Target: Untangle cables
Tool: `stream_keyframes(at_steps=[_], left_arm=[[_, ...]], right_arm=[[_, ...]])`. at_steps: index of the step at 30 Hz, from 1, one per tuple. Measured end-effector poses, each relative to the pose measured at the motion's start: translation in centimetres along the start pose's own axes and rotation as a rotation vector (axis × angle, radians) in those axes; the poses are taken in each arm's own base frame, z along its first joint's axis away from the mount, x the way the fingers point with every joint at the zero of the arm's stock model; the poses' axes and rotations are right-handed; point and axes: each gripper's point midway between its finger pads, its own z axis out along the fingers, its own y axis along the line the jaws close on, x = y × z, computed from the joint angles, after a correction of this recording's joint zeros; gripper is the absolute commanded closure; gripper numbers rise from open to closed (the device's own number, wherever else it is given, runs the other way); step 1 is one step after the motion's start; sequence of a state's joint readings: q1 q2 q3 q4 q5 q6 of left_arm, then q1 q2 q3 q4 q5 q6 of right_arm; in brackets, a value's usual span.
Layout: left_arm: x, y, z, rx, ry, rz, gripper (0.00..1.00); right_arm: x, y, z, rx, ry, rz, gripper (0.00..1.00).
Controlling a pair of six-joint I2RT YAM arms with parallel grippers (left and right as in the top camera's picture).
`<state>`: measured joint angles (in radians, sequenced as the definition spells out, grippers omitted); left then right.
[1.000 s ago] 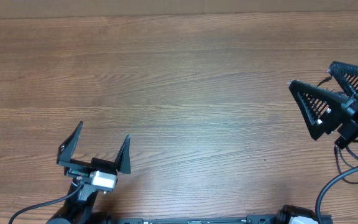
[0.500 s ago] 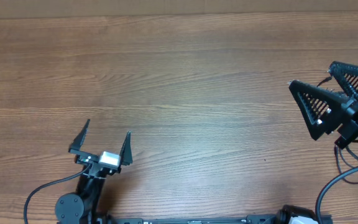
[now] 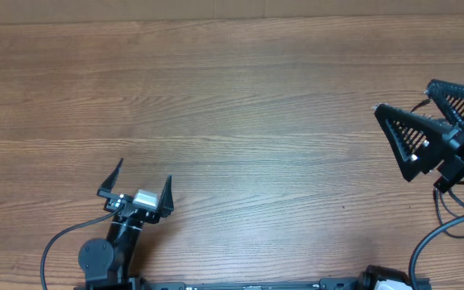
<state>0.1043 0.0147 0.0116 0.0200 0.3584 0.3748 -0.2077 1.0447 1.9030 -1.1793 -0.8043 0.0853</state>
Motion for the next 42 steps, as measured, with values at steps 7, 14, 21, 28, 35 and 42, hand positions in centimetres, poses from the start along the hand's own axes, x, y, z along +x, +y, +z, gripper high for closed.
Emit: stream_keyframes(at_steps=[7,14,21,28,35,42], left_arm=[[1.6,-0.5,0.0,0.019,0.063,-0.024,0.0],[1.6,-0.5,0.0,0.016,0.064,-0.028,0.0],[1.7,-0.5,0.0,0.013,0.065,-0.03,0.0],[2.2,0.5,-0.1,-0.044,0.093,-0.028,0.0],[3.8,3.4,-0.7,-0.228,0.175,-0.093,0.0],[4.9,5.7,-1.7,-0.368,0.226,-0.12,0.0]], right_arm=[[0.0,0.0,0.0,0.0,0.0,-0.001,0.0],[0.0,0.0,0.0,0.001,0.0,-0.001,0.0],[0.0,0.0,0.0,0.0,0.0,-0.001,0.0],[0.0,0.0,0.0,0.0,0.0,0.0,0.0],[0.0,0.0,0.0,0.0,0.0,0.0,0.0],[0.0,0.0,0.0,0.001,0.0,0.0,0.0]])
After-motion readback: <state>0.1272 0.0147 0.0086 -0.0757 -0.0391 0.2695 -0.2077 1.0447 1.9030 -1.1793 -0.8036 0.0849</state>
